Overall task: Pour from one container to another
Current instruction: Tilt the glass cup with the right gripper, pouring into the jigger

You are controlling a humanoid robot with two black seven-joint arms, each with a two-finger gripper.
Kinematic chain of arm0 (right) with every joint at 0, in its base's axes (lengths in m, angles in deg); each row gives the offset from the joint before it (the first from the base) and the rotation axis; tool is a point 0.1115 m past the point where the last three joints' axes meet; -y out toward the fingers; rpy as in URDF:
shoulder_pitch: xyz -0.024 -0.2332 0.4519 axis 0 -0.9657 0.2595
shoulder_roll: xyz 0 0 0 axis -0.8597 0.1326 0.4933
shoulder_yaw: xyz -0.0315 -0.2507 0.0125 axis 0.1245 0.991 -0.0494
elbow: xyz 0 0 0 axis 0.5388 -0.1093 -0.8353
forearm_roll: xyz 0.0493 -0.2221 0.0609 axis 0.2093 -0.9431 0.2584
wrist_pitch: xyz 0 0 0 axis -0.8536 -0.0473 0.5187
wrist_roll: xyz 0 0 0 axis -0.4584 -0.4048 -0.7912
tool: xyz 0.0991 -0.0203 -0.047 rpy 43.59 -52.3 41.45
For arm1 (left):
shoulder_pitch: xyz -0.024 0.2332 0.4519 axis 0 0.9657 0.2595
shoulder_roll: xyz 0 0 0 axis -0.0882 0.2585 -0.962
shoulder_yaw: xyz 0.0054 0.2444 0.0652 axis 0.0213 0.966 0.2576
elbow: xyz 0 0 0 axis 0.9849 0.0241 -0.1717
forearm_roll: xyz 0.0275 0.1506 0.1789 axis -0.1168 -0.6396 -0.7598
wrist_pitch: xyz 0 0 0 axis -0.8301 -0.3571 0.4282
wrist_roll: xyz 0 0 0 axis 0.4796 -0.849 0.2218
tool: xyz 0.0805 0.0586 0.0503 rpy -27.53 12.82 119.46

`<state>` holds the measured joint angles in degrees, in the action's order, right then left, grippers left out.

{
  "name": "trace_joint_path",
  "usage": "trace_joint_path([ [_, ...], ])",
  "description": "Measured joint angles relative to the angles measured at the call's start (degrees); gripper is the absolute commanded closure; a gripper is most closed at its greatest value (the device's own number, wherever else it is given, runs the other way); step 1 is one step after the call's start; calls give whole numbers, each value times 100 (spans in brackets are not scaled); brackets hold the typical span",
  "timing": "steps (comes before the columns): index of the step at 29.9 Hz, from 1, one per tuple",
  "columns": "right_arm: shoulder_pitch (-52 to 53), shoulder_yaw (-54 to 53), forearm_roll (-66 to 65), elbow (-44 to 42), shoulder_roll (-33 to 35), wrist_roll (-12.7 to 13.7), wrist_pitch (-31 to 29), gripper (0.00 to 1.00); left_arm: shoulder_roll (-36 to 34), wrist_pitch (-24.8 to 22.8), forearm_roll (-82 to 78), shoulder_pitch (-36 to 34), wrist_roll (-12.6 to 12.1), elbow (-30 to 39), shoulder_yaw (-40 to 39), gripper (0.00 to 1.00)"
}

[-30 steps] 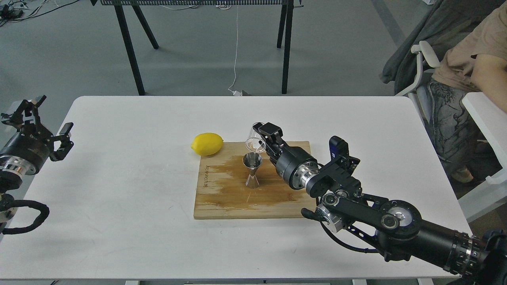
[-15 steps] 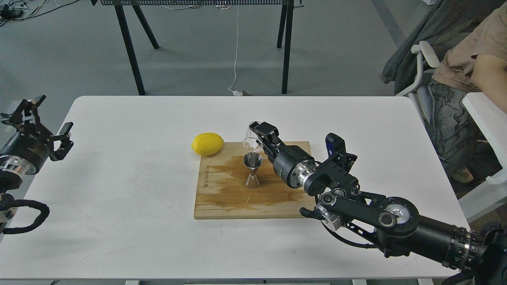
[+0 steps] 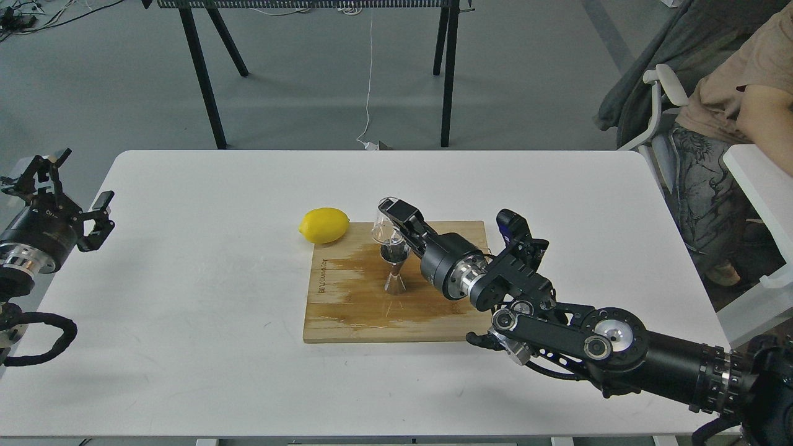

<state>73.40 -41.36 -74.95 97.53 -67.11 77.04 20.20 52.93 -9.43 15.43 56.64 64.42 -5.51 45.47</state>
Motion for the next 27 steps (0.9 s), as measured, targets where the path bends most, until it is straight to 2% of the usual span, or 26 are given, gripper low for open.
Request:
trace_joint_path([
  [27,205,382,-466,-65,80,-7,6,56,7,0,-5,0,0,0,4,4],
])
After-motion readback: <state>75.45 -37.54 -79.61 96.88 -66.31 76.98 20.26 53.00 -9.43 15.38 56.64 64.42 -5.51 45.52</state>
